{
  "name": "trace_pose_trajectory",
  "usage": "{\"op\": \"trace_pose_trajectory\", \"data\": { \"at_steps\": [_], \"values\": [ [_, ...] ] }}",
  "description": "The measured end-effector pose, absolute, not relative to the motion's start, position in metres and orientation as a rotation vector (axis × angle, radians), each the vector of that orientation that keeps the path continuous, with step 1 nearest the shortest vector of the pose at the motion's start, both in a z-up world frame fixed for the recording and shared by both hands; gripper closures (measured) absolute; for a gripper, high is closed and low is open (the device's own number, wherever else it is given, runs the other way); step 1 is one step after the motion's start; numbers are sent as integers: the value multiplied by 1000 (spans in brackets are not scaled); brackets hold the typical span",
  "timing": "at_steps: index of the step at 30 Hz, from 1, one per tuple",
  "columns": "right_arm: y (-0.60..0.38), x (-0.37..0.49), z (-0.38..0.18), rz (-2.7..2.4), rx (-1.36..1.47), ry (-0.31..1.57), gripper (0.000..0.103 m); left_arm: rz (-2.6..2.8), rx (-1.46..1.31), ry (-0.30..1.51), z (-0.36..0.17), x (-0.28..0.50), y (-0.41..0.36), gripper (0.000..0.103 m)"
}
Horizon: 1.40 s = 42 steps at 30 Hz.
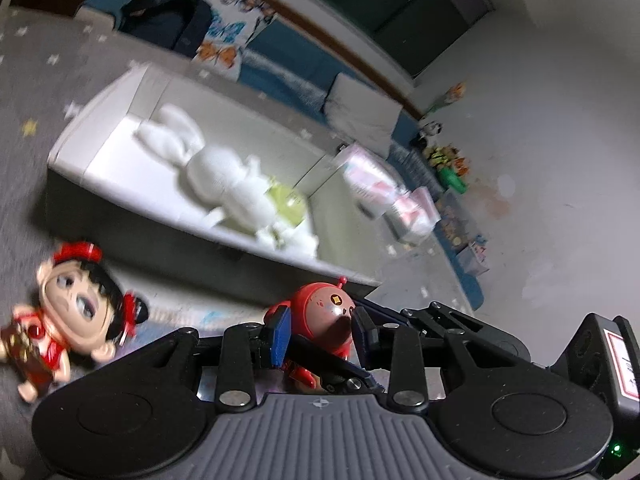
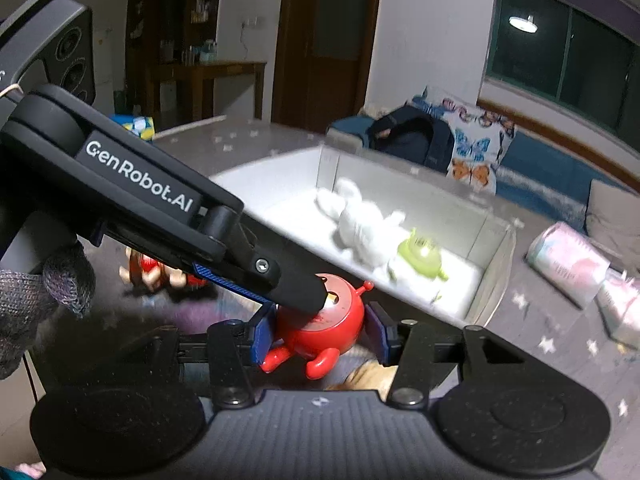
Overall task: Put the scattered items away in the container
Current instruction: 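Carry the red round toy into the box beside the alien and release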
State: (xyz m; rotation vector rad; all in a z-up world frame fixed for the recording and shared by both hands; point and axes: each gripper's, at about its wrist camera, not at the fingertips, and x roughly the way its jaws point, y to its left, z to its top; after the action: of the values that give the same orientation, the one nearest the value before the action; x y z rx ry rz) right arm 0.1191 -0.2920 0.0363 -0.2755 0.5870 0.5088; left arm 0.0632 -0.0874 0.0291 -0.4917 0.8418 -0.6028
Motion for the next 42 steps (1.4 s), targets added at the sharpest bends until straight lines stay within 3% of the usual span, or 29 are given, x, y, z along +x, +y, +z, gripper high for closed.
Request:
{"op": "trace_pose_trajectory", "data": {
  "at_steps": [12, 22, 42],
  "values": [
    [-308, 173, 71, 446, -222, 523, 54, -622, -450, 761, 62, 118, -109, 68],
    [-318, 223, 49, 421, -190, 591, 54, -610, -466, 811, 36, 165, -123, 68],
    [-320, 241, 19, 449, -198, 719, 54, -583, -475, 909, -3, 176, -127, 68]
  ]
}}
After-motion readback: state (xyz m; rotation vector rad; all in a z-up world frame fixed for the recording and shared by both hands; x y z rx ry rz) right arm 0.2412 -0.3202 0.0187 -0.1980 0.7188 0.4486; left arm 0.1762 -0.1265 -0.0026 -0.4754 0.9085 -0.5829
